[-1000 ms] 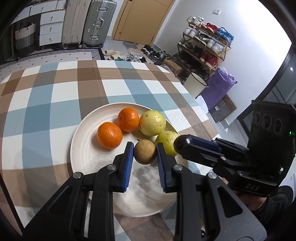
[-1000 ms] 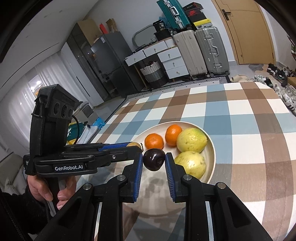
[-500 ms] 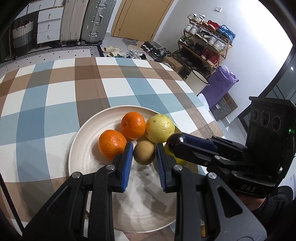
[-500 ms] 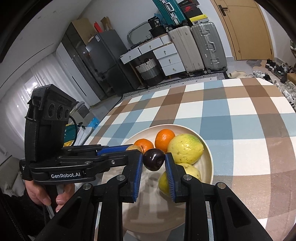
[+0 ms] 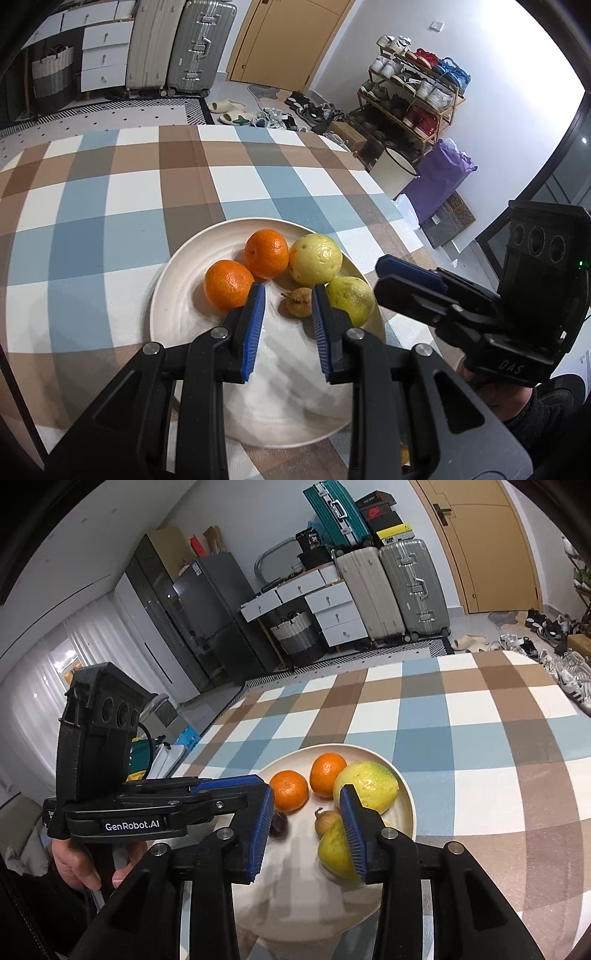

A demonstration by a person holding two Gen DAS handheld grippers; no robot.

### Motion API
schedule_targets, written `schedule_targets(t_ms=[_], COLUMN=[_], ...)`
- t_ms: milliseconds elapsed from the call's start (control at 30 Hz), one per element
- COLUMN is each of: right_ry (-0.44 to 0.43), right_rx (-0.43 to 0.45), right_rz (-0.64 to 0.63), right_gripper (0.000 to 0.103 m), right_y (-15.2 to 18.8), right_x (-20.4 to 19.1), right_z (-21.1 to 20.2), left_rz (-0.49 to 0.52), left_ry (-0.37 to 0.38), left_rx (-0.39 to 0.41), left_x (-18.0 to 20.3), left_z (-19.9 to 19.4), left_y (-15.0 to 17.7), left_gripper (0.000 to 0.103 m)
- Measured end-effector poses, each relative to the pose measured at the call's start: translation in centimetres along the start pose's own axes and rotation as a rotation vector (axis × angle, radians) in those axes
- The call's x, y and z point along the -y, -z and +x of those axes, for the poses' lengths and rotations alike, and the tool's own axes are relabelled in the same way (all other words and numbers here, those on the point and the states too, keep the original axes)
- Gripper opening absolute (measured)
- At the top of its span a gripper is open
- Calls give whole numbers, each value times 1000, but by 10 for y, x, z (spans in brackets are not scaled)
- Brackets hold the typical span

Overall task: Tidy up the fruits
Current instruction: 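Lower the kiwi onto the plate with the left tool while the right tool releases the plum there, then withdraw both open tools from the plate back to the remaining fruit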

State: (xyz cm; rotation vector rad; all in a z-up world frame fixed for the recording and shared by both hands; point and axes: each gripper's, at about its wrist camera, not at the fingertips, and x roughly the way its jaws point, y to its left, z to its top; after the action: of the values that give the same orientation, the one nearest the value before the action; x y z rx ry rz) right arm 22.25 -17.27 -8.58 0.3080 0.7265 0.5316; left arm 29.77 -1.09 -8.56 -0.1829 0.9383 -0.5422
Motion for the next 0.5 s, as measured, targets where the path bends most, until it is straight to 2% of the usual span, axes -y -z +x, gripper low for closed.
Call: schedule_targets(t_ms=[500], right_ry=[-1], right_rx=[68], right_rz=[-31], right_gripper=[45], right_y=[9], right_x=[-30], right_z=[-51], left_rz=[48], left_ry=[-58], left_rx=[60], left_x=[35], left_z=[-61], left_y=[35], left_gripper=[26])
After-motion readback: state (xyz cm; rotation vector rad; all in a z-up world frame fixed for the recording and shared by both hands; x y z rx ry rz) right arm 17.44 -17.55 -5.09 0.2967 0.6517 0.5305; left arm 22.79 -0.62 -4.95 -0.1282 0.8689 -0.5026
